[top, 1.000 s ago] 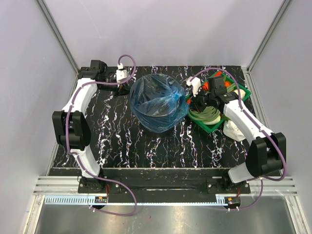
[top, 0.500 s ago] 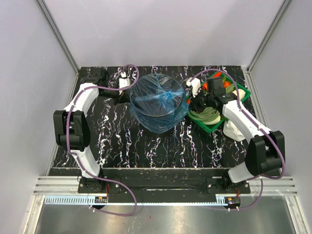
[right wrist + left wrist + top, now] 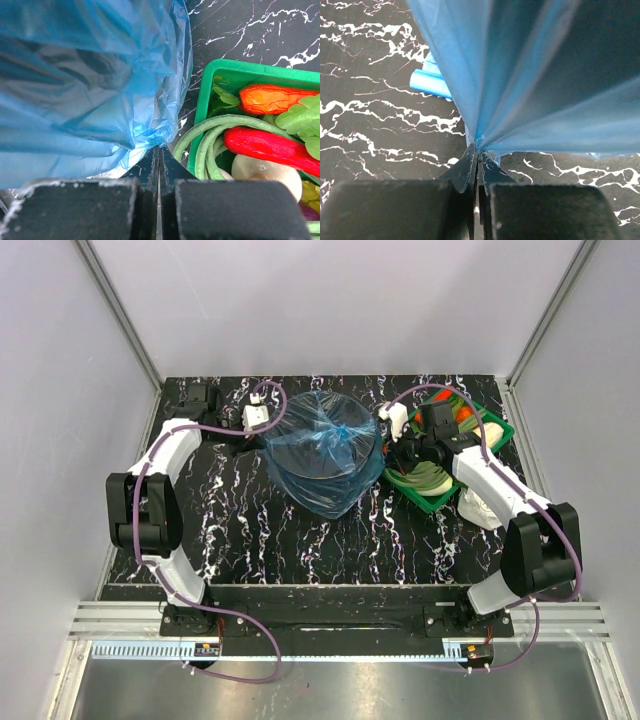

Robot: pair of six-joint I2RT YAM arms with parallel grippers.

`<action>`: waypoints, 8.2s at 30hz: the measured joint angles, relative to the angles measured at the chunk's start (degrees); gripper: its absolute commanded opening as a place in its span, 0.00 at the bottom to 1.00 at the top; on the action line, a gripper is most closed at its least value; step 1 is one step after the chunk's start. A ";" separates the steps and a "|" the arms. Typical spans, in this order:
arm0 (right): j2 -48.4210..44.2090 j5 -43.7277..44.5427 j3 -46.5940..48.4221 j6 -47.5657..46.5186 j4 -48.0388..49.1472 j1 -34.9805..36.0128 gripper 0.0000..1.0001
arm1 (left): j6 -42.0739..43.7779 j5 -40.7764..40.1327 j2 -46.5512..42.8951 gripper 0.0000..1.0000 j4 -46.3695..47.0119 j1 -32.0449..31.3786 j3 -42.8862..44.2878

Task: Put the trash bags into the trash bin

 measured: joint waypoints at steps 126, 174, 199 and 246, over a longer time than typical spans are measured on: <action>-4.85 8.37 4.85 -0.37 -5.44 0.50 0.30 | -30.64 -25.88 -9.07 0.86 -9.07 -28.00 28.50; -7.78 12.59 7.54 7.78 -6.80 -3.30 0.55 | -25.73 -38.56 5.62 0.96 -5.38 -35.06 15.96; 0.74 -17.53 19.91 28.96 -2.05 -9.31 0.75 | -24.63 -39.39 4.20 0.96 0.81 -35.06 8.61; 20.04 -22.64 36.46 35.93 3.21 -6.01 0.05 | -24.63 -40.19 2.32 0.96 1.95 -36.50 6.10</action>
